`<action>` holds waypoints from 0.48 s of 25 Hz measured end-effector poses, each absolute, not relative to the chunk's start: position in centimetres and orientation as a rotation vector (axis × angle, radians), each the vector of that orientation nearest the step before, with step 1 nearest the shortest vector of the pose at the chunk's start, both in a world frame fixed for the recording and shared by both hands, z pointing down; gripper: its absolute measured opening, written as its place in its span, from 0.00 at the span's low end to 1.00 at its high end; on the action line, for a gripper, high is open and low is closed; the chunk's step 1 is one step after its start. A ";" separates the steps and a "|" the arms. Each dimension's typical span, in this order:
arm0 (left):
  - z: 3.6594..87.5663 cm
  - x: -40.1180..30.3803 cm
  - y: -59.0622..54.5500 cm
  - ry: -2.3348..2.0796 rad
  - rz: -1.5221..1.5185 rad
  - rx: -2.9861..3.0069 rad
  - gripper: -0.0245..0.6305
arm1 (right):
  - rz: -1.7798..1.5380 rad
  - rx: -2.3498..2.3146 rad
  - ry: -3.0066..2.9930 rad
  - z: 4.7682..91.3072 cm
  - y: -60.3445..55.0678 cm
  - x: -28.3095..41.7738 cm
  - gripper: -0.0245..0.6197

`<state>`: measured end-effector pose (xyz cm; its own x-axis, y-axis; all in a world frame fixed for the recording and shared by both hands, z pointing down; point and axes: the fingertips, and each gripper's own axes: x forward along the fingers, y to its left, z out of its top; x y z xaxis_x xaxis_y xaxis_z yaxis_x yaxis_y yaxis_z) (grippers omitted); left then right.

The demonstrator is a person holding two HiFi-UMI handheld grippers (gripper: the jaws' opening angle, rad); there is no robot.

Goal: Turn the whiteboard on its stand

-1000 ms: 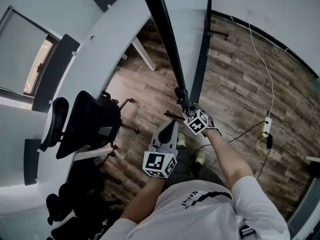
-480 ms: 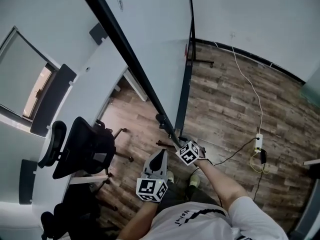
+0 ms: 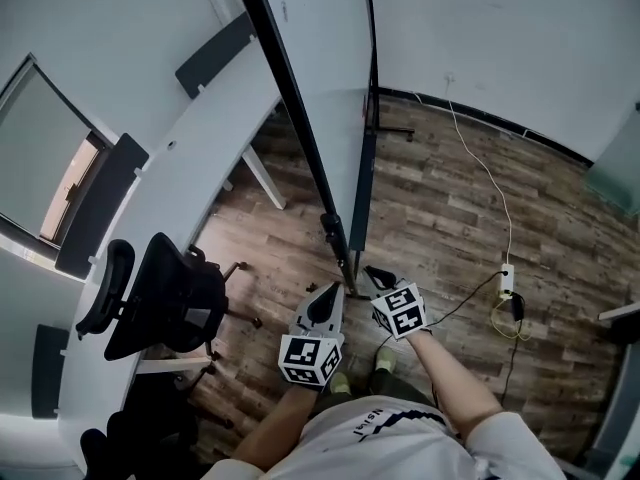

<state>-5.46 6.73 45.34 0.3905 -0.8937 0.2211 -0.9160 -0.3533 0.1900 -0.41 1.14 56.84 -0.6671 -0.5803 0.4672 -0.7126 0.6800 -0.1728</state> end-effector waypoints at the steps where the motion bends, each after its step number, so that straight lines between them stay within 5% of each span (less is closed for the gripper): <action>1: 45.1 -5.5 6.9 -1.575 0.117 2.381 0.06 | 0.477 1.035 -2.534 55.2 1.5 -0.4 0.08; 12: 41.6 -6.7 9.9 -1.397 0.116 2.494 0.06 | 0.509 1.311 -2.650 43.6 7.4 -0.8 0.06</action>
